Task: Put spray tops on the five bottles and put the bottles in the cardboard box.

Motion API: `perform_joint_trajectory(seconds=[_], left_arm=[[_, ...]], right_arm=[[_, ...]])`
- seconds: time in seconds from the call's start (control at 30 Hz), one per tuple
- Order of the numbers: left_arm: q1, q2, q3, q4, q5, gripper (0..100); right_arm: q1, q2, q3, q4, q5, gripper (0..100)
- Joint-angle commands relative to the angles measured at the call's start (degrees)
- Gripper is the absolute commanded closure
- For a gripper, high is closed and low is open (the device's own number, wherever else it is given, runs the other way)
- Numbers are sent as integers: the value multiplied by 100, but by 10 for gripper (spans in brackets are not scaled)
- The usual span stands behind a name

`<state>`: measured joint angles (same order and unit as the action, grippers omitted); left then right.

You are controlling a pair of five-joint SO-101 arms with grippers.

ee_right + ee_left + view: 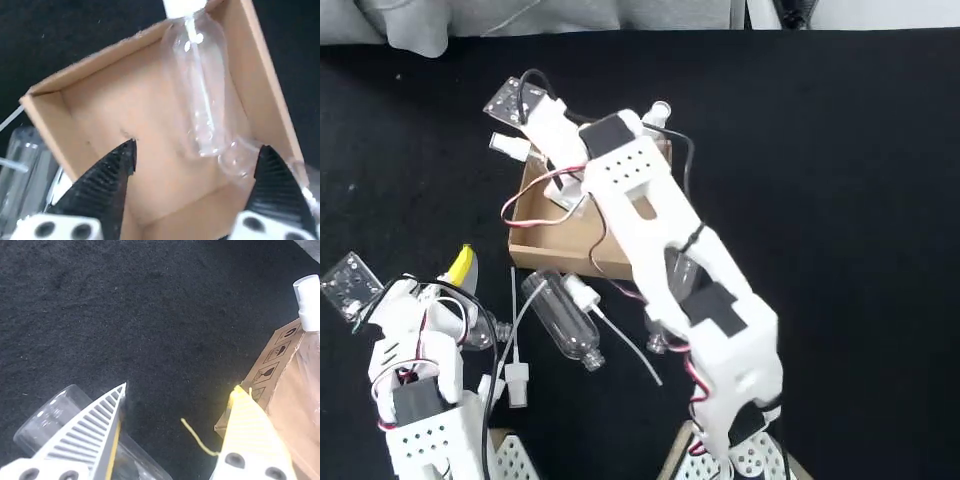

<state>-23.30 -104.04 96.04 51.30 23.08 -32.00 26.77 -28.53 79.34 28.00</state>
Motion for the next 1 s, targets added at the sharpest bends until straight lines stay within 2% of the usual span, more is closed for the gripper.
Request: perform_joint_trajectory(seconds=[0.0, 0.23, 0.57, 0.97], left_arm=[[13, -53, 136, 53, -44, 701], [4, -53, 136, 62, -44, 701], [4, -53, 136, 62, -44, 701], [4, -53, 136, 62, -44, 701]], right_arm=[[-105, 215, -866, 35, 53, 672], [-167, 1086, -1842, 70, 413, 672], [-413, 1965, -2633, 53, 501, 678], [-343, 2756, -3670, 70, 492, 940]])
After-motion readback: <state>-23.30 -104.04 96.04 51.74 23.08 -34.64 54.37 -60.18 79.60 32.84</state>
